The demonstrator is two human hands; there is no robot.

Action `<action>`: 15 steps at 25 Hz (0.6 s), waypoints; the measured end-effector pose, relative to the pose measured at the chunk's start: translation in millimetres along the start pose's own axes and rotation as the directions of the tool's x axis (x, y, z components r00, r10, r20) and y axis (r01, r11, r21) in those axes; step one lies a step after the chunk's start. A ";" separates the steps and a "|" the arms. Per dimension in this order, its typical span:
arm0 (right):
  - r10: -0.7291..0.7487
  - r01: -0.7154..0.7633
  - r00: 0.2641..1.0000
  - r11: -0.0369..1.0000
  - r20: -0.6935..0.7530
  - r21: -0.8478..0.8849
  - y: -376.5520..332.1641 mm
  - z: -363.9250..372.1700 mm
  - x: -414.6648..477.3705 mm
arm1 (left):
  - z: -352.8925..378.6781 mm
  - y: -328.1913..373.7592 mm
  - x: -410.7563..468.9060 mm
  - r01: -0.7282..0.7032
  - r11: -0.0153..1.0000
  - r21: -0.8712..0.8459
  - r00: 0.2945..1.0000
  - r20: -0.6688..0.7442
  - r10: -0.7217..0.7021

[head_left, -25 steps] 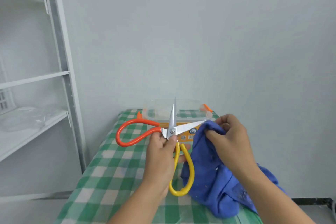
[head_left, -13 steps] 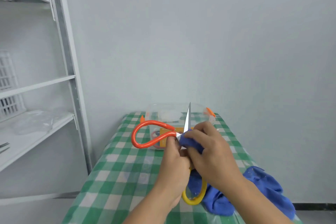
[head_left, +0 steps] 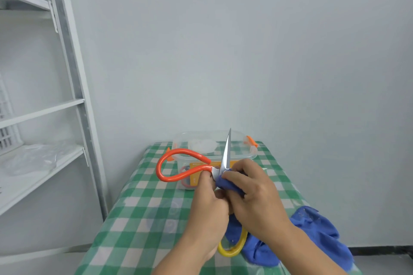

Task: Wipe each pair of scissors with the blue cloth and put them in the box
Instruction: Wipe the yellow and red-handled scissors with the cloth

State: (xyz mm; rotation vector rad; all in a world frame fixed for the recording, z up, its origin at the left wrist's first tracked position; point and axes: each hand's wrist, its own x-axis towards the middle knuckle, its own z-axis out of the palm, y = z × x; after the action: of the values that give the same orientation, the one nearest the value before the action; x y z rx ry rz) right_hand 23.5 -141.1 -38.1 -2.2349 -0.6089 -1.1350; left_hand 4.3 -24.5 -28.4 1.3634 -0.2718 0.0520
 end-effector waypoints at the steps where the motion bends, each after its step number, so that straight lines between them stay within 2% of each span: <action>1: 0.023 -0.023 1.000 1.000 0.003 0.001 3.7 -2.6 1.5 | -0.1 1.6 -0.1 0.002 1.000 -0.018 1.000 0.004 -0.002; 5: 0.303 -0.304 0.952 0.952 -0.033 -0.035 22.6 -17.2 10.0 | -1.4 6.3 1.8 0.046 0.988 -0.146 0.999 0.005 -0.045; 6: 0.324 -0.325 0.945 0.945 -0.038 -0.029 17.8 -16.8 10.8 | -1.2 5.9 3.2 0.048 0.988 -0.150 0.999 0.007 -0.047; 9: 0.268 -0.268 0.963 0.963 -0.010 0.021 -4.5 -8.1 11.2 | 0.8 3.0 5.1 0.039 0.991 -0.126 0.999 -0.010 -0.041; 13: 0.407 -0.408 0.907 0.913 -0.111 0.014 24.6 -17.8 14.5 | 2.8 -3.0 -3.8 0.070 0.987 -0.143 0.997 -0.021 -0.074; 15: 0.409 -0.414 0.900 0.910 -0.150 0.001 29.2 -19.8 11.0 | 3.3 -5.1 -4.7 0.086 0.982 -0.167 0.996 -0.022 -0.091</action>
State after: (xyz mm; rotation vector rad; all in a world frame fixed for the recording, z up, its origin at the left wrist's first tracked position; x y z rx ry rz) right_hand 35.9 -174.2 -27.2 -2.1423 -0.0468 -1.0762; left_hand 0.1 -28.2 -33.8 1.2067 -0.1862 -0.0243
